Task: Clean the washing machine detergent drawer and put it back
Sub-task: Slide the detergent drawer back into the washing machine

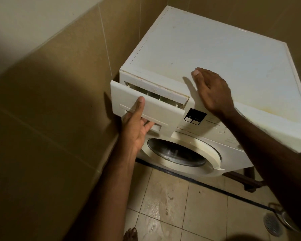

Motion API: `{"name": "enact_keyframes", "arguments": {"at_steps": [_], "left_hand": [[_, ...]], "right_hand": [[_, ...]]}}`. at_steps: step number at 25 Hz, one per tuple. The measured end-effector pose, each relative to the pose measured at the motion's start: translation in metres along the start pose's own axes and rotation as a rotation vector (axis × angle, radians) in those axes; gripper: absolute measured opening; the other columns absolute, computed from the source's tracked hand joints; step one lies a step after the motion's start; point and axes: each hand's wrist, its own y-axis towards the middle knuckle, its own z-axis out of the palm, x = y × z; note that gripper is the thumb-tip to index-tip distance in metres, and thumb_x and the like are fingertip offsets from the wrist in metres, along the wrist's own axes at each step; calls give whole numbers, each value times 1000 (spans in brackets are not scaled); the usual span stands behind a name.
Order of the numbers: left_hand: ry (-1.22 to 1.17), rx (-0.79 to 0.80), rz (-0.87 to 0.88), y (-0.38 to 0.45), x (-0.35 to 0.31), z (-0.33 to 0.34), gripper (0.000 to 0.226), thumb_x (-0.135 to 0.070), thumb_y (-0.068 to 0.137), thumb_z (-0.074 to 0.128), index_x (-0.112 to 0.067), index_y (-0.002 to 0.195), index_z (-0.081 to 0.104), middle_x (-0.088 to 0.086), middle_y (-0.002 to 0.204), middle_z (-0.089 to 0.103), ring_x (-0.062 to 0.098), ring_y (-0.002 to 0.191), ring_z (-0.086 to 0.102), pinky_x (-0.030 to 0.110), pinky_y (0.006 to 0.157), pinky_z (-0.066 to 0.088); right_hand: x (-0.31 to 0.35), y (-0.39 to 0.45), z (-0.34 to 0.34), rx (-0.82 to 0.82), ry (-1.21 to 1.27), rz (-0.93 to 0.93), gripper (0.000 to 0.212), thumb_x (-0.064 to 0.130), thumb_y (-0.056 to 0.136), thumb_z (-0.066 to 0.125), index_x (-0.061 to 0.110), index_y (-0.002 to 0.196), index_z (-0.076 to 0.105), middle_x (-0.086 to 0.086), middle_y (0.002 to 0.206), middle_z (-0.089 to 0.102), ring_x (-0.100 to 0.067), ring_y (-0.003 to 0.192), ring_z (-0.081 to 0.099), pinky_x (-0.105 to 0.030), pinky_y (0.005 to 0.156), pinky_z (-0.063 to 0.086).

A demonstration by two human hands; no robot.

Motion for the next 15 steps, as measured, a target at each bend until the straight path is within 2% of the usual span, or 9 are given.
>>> {"name": "enact_keyframes", "arguments": {"at_steps": [3, 8, 15], "left_hand": [[40, 0, 2, -33, -2, -24, 56, -25, 92, 69, -17, 144, 47, 19, 133, 67, 32, 117, 69, 48, 86, 61], [65, -56, -2, -69, -6, -50, 68, -30, 80, 73, -18, 143, 48, 18, 132, 67, 31, 118, 69, 47, 89, 62], [33, -46, -3, -72, -3, -51, 66, -27, 81, 73, -19, 142, 50, 18, 131, 68, 32, 117, 69, 52, 93, 58]], "right_hand": [[2, -2, -2, 10, -6, -5, 57, 53, 112, 27, 11, 114, 66, -7, 117, 71, -26, 111, 58, -36, 93, 43], [3, 0, -1, 19, -11, -21, 54, 56, 111, 25, 14, 91, 52, -1, 90, 62, -25, 90, 55, -45, 84, 48], [1, 0, 0, 20, -4, -26, 54, 57, 111, 23, 17, 93, 54, 5, 95, 63, -22, 92, 56, -43, 84, 46]]}}
